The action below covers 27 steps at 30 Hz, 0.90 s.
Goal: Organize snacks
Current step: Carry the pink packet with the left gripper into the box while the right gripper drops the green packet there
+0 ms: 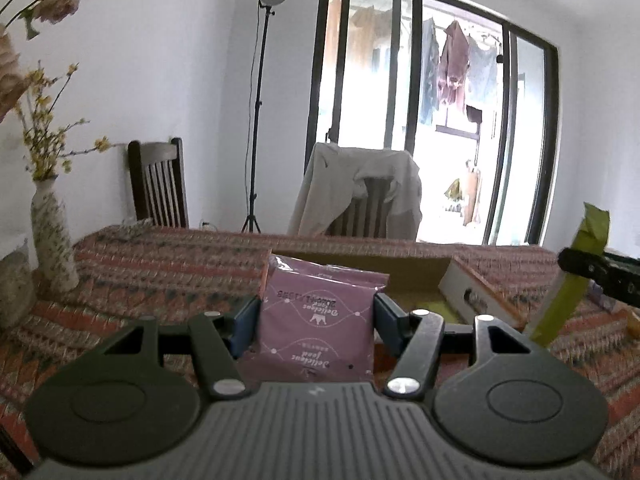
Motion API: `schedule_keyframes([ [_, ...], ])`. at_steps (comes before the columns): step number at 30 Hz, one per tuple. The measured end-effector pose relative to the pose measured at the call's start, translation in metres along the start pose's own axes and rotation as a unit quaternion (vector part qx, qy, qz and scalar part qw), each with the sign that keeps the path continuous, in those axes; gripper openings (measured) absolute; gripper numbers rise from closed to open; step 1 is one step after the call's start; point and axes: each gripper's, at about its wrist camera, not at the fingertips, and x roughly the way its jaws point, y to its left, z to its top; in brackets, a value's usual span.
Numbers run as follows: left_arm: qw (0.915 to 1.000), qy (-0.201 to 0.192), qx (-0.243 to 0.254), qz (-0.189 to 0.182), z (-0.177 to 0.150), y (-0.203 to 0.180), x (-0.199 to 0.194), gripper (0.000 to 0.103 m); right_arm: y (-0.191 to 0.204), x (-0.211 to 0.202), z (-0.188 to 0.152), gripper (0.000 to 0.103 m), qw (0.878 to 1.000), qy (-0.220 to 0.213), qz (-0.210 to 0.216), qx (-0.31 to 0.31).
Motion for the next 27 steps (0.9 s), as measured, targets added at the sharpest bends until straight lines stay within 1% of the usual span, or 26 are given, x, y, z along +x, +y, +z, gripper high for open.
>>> schedule_keyframes([
  [5,0.9999,-0.011,0.001,-0.004,0.020,-0.012,0.026,0.062,0.003,0.037,0.026,0.038,1.000,-0.013,0.006,0.000],
  [9,0.9999,-0.006,-0.010,-0.001,0.026,-0.019,0.058,0.062,0.004,0.073,0.030,0.038,1.000,0.006,0.015,0.017],
  [14,0.9994,0.013,-0.033,0.004,0.027,-0.021,0.105,0.062,0.004,0.116,0.015,0.038,0.999,0.042,0.013,0.026],
  [19,0.9990,0.034,-0.026,0.010,0.019,-0.024,0.139,0.062,0.003,0.147,-0.010,0.038,0.996,0.074,0.016,0.042],
  [22,0.9980,0.057,-0.026,0.013,0.010,-0.020,0.154,0.062,0.004,0.157,-0.022,0.038,0.994,0.096,0.023,0.048],
  [26,0.9964,0.075,-0.035,0.016,0.001,-0.014,0.164,0.063,0.006,0.166,-0.033,0.040,0.993,0.115,0.013,0.039],
  [27,0.9963,0.075,-0.038,0.017,-0.001,-0.013,0.165,0.067,0.004,0.167,-0.035,0.041,0.992,0.121,0.012,0.040],
])
